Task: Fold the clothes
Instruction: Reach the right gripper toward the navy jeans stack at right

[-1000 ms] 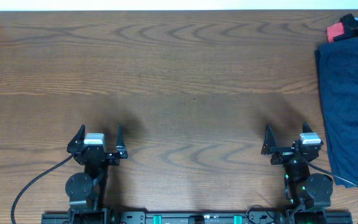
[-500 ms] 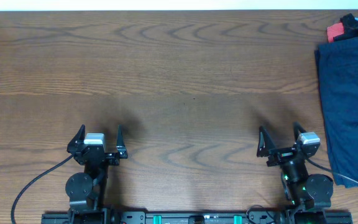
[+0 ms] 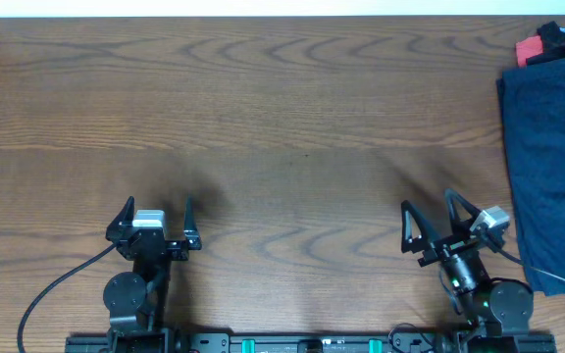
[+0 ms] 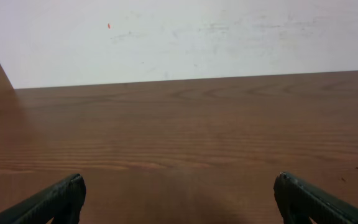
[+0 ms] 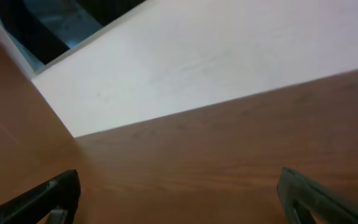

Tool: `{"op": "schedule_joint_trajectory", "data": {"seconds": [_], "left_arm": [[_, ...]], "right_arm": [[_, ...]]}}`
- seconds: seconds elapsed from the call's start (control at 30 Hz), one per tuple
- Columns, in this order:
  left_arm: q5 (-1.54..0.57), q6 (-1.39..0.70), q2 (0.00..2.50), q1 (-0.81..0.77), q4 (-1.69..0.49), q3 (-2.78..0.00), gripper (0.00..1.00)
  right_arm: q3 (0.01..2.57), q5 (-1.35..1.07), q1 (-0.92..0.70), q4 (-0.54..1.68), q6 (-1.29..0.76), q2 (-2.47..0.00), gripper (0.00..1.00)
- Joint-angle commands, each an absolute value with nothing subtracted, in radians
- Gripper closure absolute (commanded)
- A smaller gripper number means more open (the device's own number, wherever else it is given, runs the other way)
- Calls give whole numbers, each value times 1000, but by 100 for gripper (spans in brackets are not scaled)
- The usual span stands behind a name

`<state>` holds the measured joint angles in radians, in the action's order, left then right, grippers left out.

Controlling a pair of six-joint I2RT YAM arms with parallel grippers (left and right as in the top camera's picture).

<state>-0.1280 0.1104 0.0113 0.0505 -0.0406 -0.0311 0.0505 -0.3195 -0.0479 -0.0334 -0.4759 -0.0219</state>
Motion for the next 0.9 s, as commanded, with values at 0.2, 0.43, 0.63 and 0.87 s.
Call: {"op": "schedule_joint_trajectory", "data": {"seconds": [0.2,0.43,0.63,0.87], "left_arm": [[-149,127,10,53,-55,-4,2],[-149,127,10,53,-55,-4,2],[-149,127,10,53,-55,-4,2],[-149,127,10,53,-55,-5,2]], "right_arm": [[418,-46,-42,194,-211,-276,1],[586,-22,-42,249,-181,-557,1],[628,-22,-42,242,-181,-696,1],[628,-22,-42,238,-182,-725,1]]}}
